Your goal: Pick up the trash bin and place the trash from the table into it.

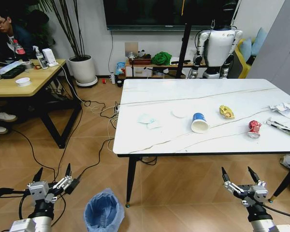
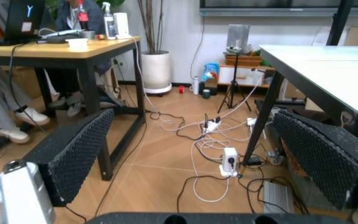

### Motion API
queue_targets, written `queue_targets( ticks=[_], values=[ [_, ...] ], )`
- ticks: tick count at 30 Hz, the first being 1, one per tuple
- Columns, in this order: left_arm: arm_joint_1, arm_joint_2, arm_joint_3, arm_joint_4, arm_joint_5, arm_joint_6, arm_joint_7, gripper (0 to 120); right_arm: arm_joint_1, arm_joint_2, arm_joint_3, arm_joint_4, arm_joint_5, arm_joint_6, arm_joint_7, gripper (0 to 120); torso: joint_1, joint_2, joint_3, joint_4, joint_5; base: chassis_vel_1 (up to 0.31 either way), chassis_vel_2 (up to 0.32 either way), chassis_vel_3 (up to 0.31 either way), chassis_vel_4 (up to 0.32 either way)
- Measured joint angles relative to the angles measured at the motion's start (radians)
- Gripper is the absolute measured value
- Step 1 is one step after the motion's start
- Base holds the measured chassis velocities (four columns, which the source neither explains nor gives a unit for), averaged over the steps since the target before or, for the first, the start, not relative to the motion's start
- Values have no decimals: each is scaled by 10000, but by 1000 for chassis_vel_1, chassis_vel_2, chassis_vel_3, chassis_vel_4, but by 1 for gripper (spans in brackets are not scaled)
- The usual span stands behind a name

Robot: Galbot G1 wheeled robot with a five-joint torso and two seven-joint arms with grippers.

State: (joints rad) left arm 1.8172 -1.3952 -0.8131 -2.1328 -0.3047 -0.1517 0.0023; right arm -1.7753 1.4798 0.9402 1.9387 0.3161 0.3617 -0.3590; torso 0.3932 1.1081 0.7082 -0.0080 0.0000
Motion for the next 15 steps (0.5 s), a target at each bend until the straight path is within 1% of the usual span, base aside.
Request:
queue_targets(
  ticks=[7, 9, 11, 15],
  values=[
    [43, 32, 37, 29, 5, 1, 50, 100, 72, 34, 25, -49, -4, 16, -7, 100, -140, -323, -181, 0, 0, 0, 0, 0, 0],
    [81, 38, 32, 55, 5, 0, 64, 100, 95, 79, 35, -69, -4, 37, -23, 100, -232, -531, -299, 0, 0, 0, 0, 0, 0],
    [89, 38, 27, 60, 5, 0, 68, 100, 97, 91, 35, -71, -4, 40, -27, 100, -258, -593, -334, 0, 0, 0, 0, 0, 0],
    [110, 21, 30, 72, 5, -1, 114, 100, 117, 137, 36, -76, -6, 41, -35, 100, -379, -860, -480, 0, 0, 0, 0, 0, 0]
  ],
)
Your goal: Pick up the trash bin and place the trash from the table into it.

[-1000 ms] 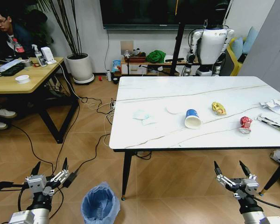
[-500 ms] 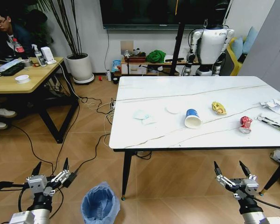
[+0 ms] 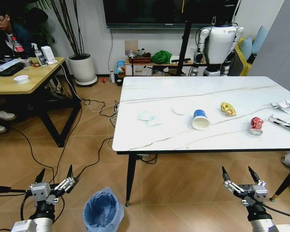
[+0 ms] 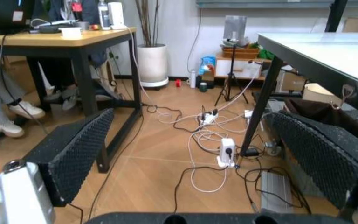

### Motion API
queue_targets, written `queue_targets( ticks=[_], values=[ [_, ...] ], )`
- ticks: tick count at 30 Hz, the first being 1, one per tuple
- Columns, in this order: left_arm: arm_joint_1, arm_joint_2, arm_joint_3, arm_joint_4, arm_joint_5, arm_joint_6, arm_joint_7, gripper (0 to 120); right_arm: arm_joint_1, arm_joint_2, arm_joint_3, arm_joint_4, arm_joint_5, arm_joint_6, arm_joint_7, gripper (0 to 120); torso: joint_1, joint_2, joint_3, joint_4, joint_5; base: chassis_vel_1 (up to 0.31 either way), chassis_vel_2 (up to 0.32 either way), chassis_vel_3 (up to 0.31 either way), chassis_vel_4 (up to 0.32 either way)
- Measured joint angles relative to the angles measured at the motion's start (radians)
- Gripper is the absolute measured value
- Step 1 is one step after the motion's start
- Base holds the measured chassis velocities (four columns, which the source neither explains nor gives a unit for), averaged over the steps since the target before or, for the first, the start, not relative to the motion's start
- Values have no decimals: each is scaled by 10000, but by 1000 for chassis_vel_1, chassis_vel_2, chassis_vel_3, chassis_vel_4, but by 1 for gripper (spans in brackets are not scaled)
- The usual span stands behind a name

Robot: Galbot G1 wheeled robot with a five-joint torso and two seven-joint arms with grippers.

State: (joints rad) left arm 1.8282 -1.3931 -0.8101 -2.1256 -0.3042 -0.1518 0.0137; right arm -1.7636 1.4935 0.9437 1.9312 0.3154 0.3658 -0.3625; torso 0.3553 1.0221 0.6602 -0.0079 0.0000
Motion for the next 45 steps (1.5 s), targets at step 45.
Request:
queue_targets(
  ticks=[45],
  values=[
    [344, -113, -37, 470, -76, -64, 245, 100, -28, 174, -100, -166, -234, 202, -250, 100, -915, -2084, -1168, 0, 0, 0, 0, 0, 0]
  ],
)
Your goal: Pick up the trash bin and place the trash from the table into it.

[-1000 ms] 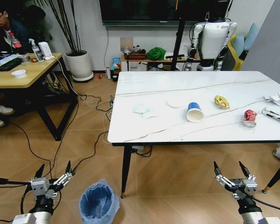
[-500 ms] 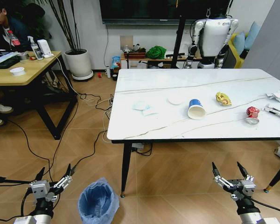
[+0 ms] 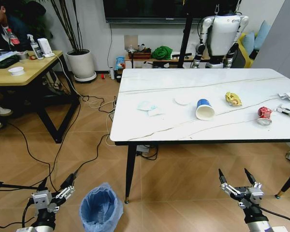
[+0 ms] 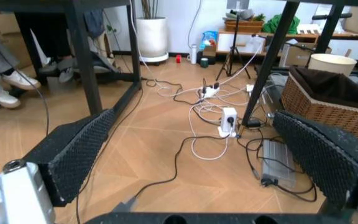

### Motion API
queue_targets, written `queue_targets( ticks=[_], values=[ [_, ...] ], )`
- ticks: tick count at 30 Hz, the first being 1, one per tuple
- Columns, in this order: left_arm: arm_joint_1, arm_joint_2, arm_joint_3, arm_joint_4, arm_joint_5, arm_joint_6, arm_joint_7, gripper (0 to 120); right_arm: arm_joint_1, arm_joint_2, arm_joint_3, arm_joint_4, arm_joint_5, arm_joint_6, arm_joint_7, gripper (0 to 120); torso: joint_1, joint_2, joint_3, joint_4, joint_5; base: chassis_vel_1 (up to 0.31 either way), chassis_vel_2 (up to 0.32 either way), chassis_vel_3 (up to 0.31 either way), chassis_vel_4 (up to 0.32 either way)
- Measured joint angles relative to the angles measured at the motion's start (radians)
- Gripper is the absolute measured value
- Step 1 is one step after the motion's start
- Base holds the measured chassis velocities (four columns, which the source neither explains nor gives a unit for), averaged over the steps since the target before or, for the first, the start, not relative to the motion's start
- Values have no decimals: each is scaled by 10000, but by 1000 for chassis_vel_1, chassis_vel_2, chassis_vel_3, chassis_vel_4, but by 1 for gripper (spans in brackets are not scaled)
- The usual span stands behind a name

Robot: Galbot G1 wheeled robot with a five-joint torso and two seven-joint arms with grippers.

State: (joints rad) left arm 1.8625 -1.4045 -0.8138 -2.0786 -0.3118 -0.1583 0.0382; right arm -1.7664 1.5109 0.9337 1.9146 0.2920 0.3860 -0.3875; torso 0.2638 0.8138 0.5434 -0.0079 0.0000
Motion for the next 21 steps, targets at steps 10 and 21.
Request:
queue_targets(
  ticks=[10, 21],
  values=[
    [18, 1, 63, -33, -26, 20, 6, 100, 25, 10, -30, 2, -31, 0, -9, 100, -183, -437, -256, 0, 0, 0, 0, 0, 0],
    [57, -13, 39, 19, -26, 25, 2, 100, 45, 284, -170, 22, -144, -1, -36, 100, -399, -939, -541, 0, 0, 0, 0, 0, 0]
  ],
)
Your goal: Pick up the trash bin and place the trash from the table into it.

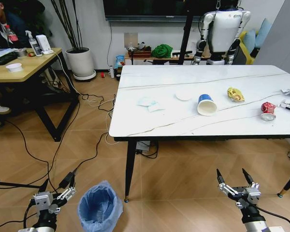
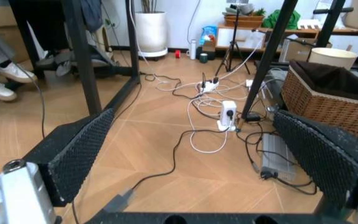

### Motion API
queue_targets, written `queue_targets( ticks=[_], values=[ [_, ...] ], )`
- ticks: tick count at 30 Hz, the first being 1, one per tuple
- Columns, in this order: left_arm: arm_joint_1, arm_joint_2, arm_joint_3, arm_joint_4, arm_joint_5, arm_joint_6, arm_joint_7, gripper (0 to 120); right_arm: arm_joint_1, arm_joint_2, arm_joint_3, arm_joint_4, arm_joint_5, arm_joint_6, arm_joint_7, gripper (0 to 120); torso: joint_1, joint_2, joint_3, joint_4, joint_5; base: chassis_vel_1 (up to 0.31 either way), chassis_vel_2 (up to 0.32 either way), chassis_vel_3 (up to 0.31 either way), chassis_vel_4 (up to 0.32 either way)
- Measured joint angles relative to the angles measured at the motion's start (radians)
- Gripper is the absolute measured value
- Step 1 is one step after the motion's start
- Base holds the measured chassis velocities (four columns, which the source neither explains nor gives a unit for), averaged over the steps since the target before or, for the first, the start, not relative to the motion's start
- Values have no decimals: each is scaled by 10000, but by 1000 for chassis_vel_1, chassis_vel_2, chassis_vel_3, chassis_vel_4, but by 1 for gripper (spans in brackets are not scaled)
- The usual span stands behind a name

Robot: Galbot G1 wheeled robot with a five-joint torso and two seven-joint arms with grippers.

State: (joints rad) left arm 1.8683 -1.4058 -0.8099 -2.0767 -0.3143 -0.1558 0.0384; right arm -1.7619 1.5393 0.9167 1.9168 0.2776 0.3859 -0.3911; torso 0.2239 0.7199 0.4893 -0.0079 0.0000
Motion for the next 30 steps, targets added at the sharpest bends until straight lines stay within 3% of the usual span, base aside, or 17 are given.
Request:
queue_targets(
  ticks=[30],
  values=[
    [188, -53, -113, -212, -113, 21, 112, 100, -83, 276, -221, 170, -307, -51, -65, 100, -511, -1269, -760, -1, 2, 0, 0, 0, 0]
  ],
)
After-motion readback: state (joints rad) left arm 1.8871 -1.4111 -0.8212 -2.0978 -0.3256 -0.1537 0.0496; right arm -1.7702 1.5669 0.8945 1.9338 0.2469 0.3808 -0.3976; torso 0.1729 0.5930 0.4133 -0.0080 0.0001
